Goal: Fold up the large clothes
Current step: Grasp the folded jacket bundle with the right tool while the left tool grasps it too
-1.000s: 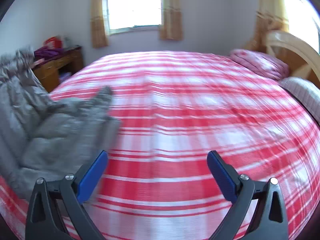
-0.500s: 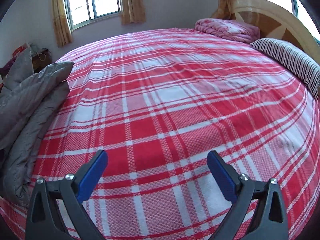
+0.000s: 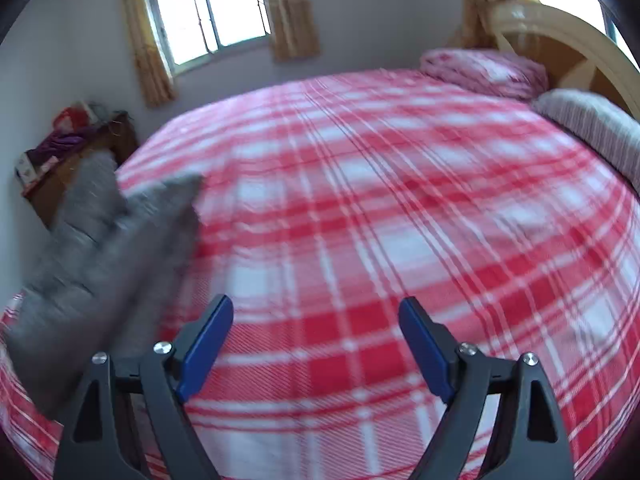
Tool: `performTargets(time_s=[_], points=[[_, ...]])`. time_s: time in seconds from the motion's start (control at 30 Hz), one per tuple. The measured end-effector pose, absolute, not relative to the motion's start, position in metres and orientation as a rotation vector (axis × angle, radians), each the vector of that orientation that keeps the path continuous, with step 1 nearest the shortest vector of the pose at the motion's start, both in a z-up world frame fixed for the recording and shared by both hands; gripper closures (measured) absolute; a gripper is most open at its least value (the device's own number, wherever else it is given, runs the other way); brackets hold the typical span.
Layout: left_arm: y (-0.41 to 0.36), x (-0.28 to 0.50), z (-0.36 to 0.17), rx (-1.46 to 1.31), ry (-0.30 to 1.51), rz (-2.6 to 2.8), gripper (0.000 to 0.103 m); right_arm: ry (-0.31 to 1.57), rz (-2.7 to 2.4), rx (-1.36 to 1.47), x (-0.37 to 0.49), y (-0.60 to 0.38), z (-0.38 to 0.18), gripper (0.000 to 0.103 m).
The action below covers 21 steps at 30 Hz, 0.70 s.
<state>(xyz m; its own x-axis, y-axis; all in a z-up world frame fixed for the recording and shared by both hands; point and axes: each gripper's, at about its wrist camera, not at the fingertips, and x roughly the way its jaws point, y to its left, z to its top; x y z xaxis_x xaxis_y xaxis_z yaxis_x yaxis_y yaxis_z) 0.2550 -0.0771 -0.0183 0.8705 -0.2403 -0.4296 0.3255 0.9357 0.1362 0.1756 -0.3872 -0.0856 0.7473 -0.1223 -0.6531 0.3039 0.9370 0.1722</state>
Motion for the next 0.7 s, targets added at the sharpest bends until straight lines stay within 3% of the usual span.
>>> performTargets(time_s=[0.2, 0.33, 0.47, 0.53, 0.7], points=[[-0.018, 0.365, -0.053, -0.027, 0.620, 0.010, 0.005, 0.693, -0.109, 0.184, 0.245, -0.313, -0.014, 0.017], [-0.012, 0.382, -0.063, -0.083, 0.650, 0.028, 0.005, 0.756, -0.044, 0.186, 0.294, -0.269, -0.002, 0.029], [-0.029, 0.387, -0.068, -0.082, 0.630, -0.018, 0.005, 0.793, -0.043, 0.170, 0.325, -0.236, -0.015, 0.030], [-0.041, 0.389, -0.073, -0.035, 0.639, -0.028, 0.005, 0.819, -0.070, 0.162, 0.333, -0.229, -0.034, 0.037], [-0.066, 0.384, -0.087, 0.004, 0.641, -0.077, 0.005, 0.868, -0.136, 0.188, 0.328, -0.252, -0.084, 0.040]])
